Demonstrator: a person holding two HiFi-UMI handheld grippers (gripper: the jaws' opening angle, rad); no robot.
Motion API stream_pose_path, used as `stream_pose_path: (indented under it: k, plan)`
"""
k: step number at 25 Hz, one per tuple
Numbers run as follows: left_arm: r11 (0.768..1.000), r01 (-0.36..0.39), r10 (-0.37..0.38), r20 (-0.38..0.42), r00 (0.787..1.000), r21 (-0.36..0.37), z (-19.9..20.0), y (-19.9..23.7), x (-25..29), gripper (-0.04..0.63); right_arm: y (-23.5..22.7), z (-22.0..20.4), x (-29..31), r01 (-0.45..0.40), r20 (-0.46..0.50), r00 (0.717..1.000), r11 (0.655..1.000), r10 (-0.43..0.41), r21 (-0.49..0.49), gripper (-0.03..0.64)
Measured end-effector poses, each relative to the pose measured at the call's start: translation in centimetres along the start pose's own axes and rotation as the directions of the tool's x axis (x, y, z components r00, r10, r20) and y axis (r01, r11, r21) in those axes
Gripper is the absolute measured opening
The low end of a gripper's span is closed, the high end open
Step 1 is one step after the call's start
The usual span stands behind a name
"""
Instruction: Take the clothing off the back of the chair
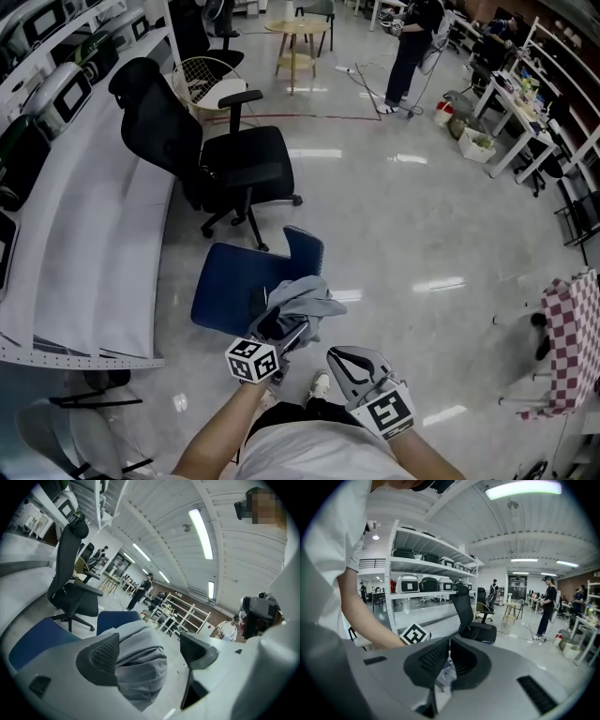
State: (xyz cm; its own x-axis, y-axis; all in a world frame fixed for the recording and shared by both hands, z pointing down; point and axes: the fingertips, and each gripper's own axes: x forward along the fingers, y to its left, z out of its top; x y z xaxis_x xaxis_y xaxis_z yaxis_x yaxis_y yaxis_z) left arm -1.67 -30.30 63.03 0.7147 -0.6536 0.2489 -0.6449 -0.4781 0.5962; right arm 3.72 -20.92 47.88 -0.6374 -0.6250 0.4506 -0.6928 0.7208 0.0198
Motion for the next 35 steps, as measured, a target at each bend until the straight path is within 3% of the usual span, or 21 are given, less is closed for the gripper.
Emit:
stream_pose_path:
  k: [15, 20, 27, 29, 31, 35]
  plan:
    - [0.998, -0.024, 0.017, -0.109, 0.994, -0.063, -2.9, 1.9, 2.6, 0.539, -1.0, -0.3, -0.7, 0.044, -0.01, 0.999, 0.999, -0.044, 0.022, 0.017]
    - [0.99, -0.01, -0.006, -0.108, 0.994, -0.141, -3.8, 2.1, 3.5, 0.541, -1.1, -0.2, -1.2, 0.058, 0.01, 0.998, 0.998, -0.059, 0.034, 0.017]
    - [0.992, 0.015, -0.026, -0.087, 0.996, -0.128, -3.9, 1.1, 4.2, 0.531, -1.2, -0.8, -1.8, 0.066, -0.002, 0.998, 0.997, -0.066, 0.044, 0.017]
    - [0.993, 0.023, -0.03, -0.058, 0.998, -0.117, -3.3, 0.8, 4.0, 0.459, -1.2, -0.8, -1.8, 0.065, 0.001, 0.998, 0.997, -0.065, 0.048, 0.017]
    - [0.995, 0.018, -0.023, -0.047, 0.999, -0.101, -3.0, 1.0, 3.6, 0.231, -1.2, -0.8, -1.6, 0.061, 0.008, 0.998, 0.997, -0.061, 0.05, 0.017]
    - [0.996, 0.048, -0.05, -0.026, 0.998, -0.079, -2.2, 0.4, 2.9, 0.071, -1.0, -0.4, -1.5, 0.049, 0.023, 0.998, 0.998, -0.05, 0.045, 0.017]
